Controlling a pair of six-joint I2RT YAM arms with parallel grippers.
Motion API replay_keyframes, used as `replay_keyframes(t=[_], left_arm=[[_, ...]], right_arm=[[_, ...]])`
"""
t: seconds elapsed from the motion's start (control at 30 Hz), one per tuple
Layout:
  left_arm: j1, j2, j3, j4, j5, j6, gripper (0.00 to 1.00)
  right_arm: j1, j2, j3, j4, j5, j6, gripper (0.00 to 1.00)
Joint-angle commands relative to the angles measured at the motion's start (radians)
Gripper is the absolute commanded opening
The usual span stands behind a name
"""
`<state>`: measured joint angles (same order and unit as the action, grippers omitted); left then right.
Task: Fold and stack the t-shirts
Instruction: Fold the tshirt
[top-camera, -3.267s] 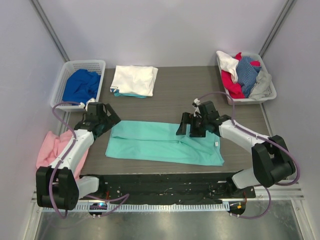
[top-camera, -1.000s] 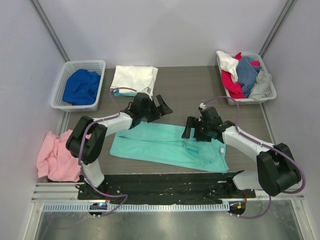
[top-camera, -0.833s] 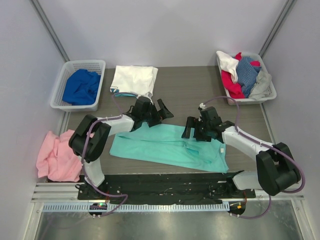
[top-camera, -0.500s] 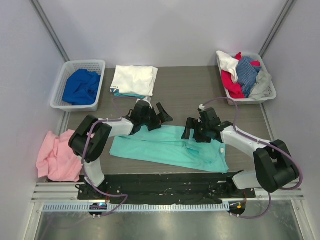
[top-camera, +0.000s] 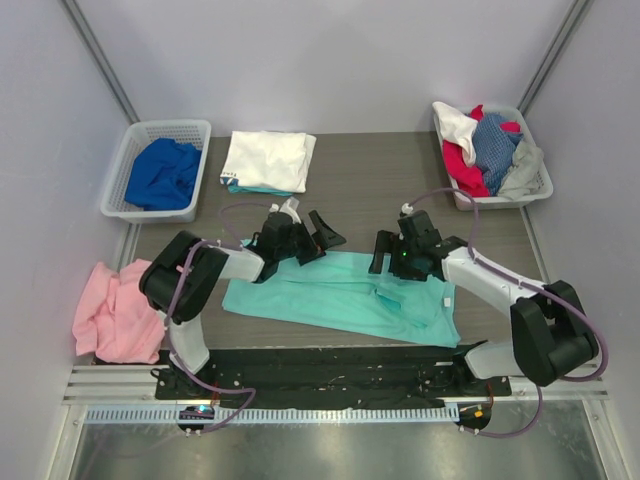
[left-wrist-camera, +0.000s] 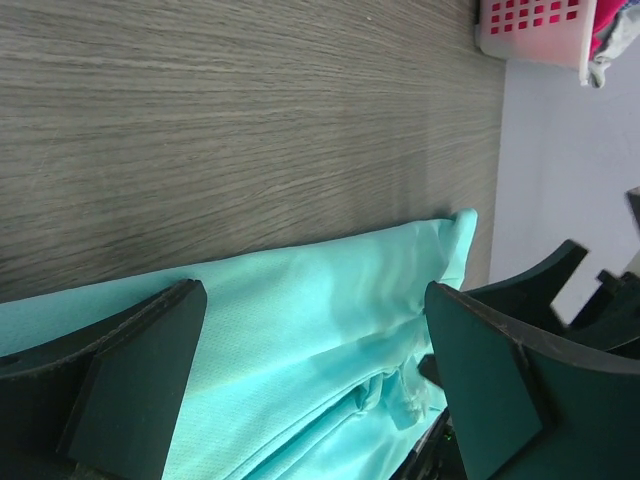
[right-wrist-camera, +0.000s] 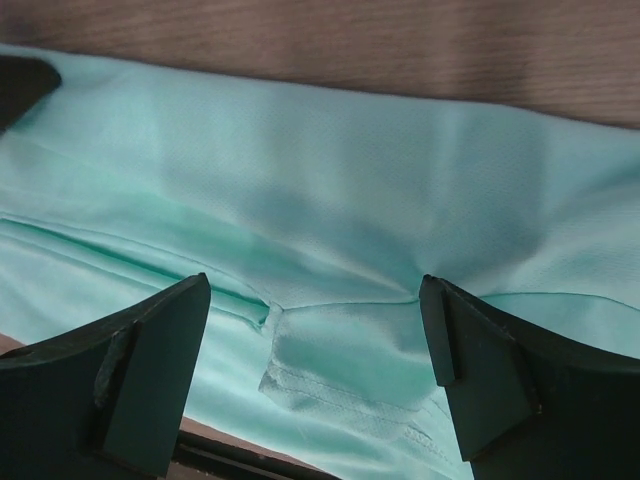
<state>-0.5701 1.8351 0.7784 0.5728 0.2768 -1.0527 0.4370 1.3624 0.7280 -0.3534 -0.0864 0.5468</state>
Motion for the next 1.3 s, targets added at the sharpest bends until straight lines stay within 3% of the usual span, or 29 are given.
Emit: replay_keyframes(t=[0.0, 0.17, 0.37, 0.57, 0.77, 0.93, 1.27], left_arm=[[-0.005, 0.073, -0.07, 0.013, -0.01, -0.01, 1.0], [-0.005, 0.101, -0.091, 0.056, -0.011, -0.026, 1.0], [-0.005, 0.108, -0.094, 0.078, -0.004, -0.032, 1.0], [-0.005, 0.029, -0.047, 0.015, 0.013, 0.0, 1.0], [-0.005, -0.132, 0.084, -0.226, -0.005, 0.108, 1.0], [-0.004, -0.247, 0.189, -0.408, -0.053, 0.187, 1.0], [-0.004, -0.419, 0.248, -0.637, -0.178, 0.296, 1.0]], right_arm=[[0.006, -0.091, 0.154, -0.128, 0.19, -0.041, 0.96], [0.006, -0.157, 0.35, -0.251, 0.313, -0.096, 0.98], [0.005, -0.201, 0.461, -0.326, 0.361, -0.128, 0.99], [0.005, -0.22, 0.27, -0.216, 0.255, -0.116, 0.99], [0.006, -0.259, 0.075, -0.075, 0.076, -0.061, 0.99], [0.006, -0.26, 0.01, -0.01, -0.047, -0.045, 0.99], [0.008, -0.094, 0.007, -0.012, 0.12, -0.015, 0.99]])
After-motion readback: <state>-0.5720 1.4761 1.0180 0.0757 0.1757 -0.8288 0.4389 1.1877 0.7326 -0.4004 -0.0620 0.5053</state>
